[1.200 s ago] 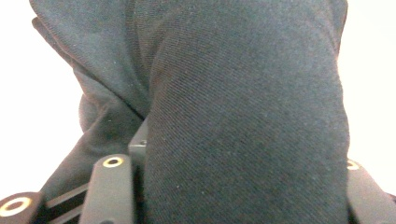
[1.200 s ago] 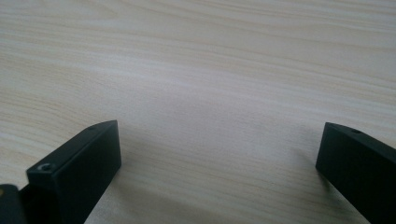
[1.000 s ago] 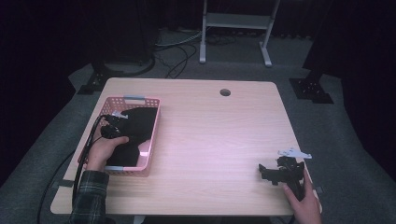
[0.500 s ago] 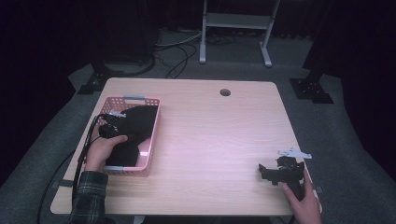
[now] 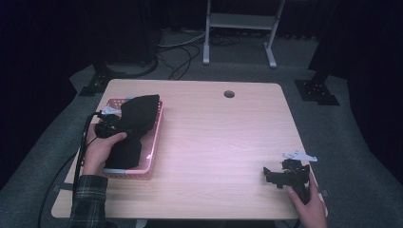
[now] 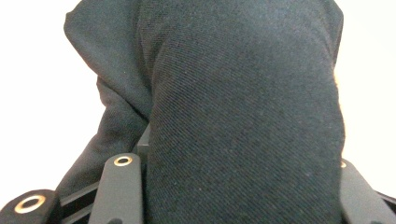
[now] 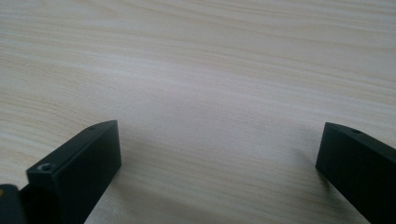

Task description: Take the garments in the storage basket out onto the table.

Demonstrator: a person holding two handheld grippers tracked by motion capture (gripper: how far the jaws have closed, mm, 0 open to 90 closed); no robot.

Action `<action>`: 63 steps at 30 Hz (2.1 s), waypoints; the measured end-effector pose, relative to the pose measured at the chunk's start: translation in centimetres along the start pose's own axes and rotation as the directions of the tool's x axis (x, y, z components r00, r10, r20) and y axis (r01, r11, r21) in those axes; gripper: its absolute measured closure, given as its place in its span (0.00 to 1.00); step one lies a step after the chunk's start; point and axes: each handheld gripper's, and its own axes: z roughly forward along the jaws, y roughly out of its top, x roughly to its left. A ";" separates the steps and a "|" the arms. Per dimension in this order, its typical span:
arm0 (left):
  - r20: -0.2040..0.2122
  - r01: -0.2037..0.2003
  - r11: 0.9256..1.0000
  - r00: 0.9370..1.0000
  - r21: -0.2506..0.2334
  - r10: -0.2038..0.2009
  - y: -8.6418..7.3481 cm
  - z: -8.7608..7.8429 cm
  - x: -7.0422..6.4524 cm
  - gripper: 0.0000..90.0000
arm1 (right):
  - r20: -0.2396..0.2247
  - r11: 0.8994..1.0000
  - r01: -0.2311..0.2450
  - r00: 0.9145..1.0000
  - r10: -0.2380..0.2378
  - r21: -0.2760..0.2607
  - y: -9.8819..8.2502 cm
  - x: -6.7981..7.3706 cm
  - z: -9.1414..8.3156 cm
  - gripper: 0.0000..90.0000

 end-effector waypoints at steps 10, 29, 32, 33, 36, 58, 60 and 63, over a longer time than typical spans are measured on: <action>-0.050 -0.042 0.976 0.998 -0.212 0.033 0.9 -1.6 -0.8 0.53 | 0.000 1.000 0.000 1.000 0.000 0.000 0.0 0.0 0.0 0.00; -0.152 -0.109 0.855 0.988 -0.507 0.036 2.0 -4.1 -3.1 0.54 | 0.000 1.000 0.000 1.000 0.000 0.000 0.0 0.0 0.0 0.00; -0.162 -0.112 0.828 0.986 -0.550 0.026 2.0 -4.4 -3.3 0.54 | 0.000 1.000 0.000 1.000 0.000 0.000 0.0 0.0 0.0 0.00; -0.161 -0.110 0.826 0.987 -0.552 0.024 2.0 -4.5 -3.3 0.54 | 0.000 1.000 0.000 1.000 0.000 0.000 0.0 0.0 0.0 0.00; -0.154 -0.102 0.827 0.988 -0.554 0.019 2.0 -4.6 -3.3 0.54 | 0.000 1.000 0.000 1.000 0.000 0.000 0.0 0.0 0.0 0.00; -0.080 -0.011 0.817 0.996 -0.577 -0.043 3.6 -7.5 -7.2 0.54 | 0.000 1.000 0.001 1.000 -0.001 0.000 0.0 0.0 0.0 0.00; -0.062 0.000 0.818 0.997 -0.575 -0.044 3.7 -7.7 -7.9 0.54 | 0.001 1.000 0.001 1.000 -0.001 0.000 0.0 0.0 0.0 0.00; -0.046 0.002 0.818 0.998 -0.575 -0.035 3.8 -7.7 -9.1 0.54 | 0.001 1.000 0.001 1.000 -0.001 0.000 0.0 0.0 0.0 0.00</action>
